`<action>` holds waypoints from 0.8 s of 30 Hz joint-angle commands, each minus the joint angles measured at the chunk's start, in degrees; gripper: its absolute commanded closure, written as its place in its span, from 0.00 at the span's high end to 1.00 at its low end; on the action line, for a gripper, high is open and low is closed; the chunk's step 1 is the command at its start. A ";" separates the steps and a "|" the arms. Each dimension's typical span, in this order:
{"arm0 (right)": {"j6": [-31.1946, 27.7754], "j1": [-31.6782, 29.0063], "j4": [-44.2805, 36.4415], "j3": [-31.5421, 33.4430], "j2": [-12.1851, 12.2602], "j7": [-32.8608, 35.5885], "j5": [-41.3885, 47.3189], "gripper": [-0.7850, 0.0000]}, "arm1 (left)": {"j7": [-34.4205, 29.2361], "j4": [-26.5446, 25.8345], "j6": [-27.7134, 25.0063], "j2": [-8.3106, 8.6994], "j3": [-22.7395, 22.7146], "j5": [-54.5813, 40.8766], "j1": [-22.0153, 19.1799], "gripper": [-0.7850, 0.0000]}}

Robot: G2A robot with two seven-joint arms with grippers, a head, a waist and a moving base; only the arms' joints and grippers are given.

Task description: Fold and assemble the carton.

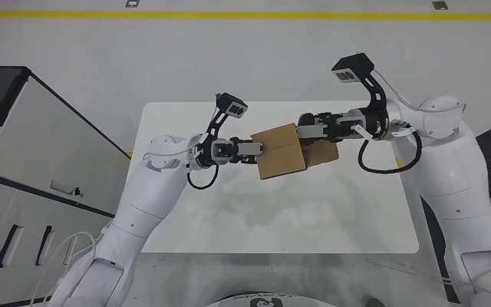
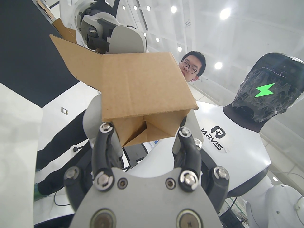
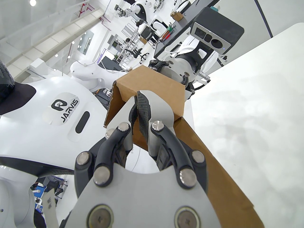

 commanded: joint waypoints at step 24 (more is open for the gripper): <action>0.84 -1.06 -1.33 3.46 0.20 -0.65 -0.61 0.00 | 0.62 -0.46 -0.53 0.28 -1.43 0.71 1.04 0.00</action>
